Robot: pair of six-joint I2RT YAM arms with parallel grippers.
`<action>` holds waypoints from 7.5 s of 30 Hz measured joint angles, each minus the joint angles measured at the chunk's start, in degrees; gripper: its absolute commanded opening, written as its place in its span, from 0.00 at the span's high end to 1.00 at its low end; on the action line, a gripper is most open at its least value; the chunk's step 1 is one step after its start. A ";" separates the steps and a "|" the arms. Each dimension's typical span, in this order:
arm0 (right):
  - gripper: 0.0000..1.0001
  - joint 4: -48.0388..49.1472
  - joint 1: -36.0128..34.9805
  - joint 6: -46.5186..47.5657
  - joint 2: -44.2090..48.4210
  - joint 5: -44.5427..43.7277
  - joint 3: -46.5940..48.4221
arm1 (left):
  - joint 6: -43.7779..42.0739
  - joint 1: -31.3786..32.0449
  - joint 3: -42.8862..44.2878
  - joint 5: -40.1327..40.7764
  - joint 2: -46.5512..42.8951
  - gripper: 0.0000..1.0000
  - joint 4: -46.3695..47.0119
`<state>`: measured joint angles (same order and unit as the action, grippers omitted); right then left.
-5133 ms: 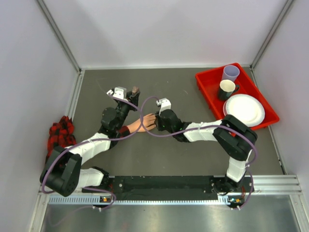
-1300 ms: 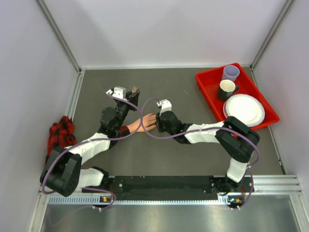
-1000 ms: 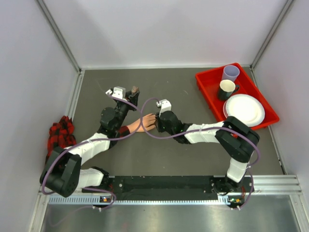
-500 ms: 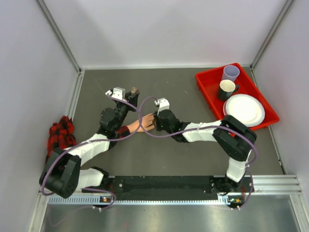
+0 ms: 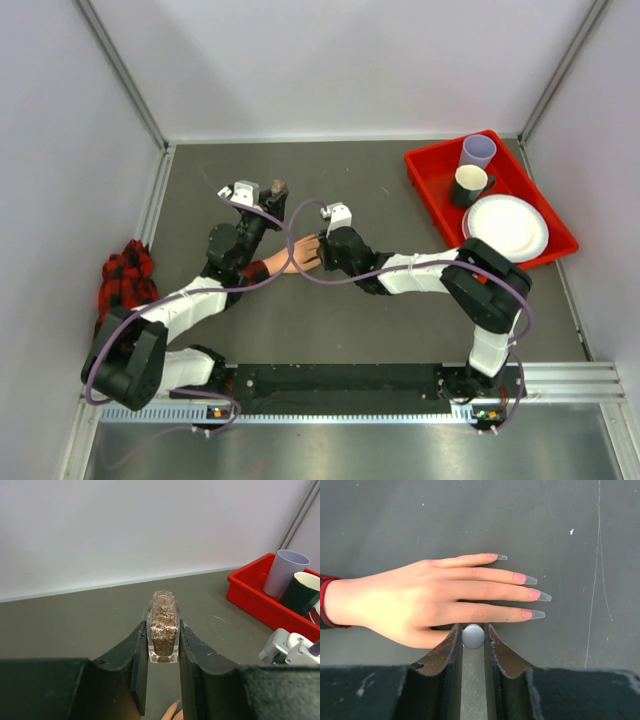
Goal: Paint the nails
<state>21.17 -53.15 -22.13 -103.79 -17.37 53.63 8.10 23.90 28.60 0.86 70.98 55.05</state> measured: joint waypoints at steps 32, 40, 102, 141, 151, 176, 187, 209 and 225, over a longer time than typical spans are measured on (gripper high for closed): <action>1.00 -0.83 0.00 -0.13 0.02 -0.83 -0.74 | 0.39 -0.20 -0.02 0.00 0.00 1.00 0.00; 1.00 -0.83 0.07 -0.11 0.02 -1.07 -0.72 | 0.44 -0.20 -0.02 0.00 0.00 1.00 0.00; 1.00 -1.07 0.98 0.04 0.94 -2.08 -1.31 | 0.61 -0.26 -0.24 0.00 -1.03 1.00 -0.11; 1.00 -1.01 -0.81 0.04 0.92 -1.38 -1.07 | 0.81 -0.52 -0.28 -1.14 -1.03 1.00 -0.15; 1.00 -1.01 -0.81 0.04 0.83 -0.83 -0.24 | 0.81 -0.57 -0.28 -1.51 -1.03 1.00 -0.15; 1.00 -1.11 -0.72 -0.02 0.11 -0.98 -0.20 | 0.81 -0.68 -0.35 -1.49 -1.11 1.00 -0.15; 1.00 -1.09 -0.57 -0.02 0.11 -1.29 -0.20 | 0.83 -0.68 -0.35 -1.51 -1.11 1.00 -0.15; 1.00 -1.20 0.09 -0.09 0.00 -1.55 -0.20 | 0.83 -0.68 -0.37 -1.51 -1.14 1.00 -0.15; 1.00 -1.27 0.15 -0.15 -1.09 -1.62 0.50 | 0.83 -0.68 -0.55 -1.51 -1.64 1.00 -0.17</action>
<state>19.90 -52.99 -22.28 -104.88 -18.98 54.13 8.93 23.22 28.05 -0.64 69.34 54.87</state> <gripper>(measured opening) 0.179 0.305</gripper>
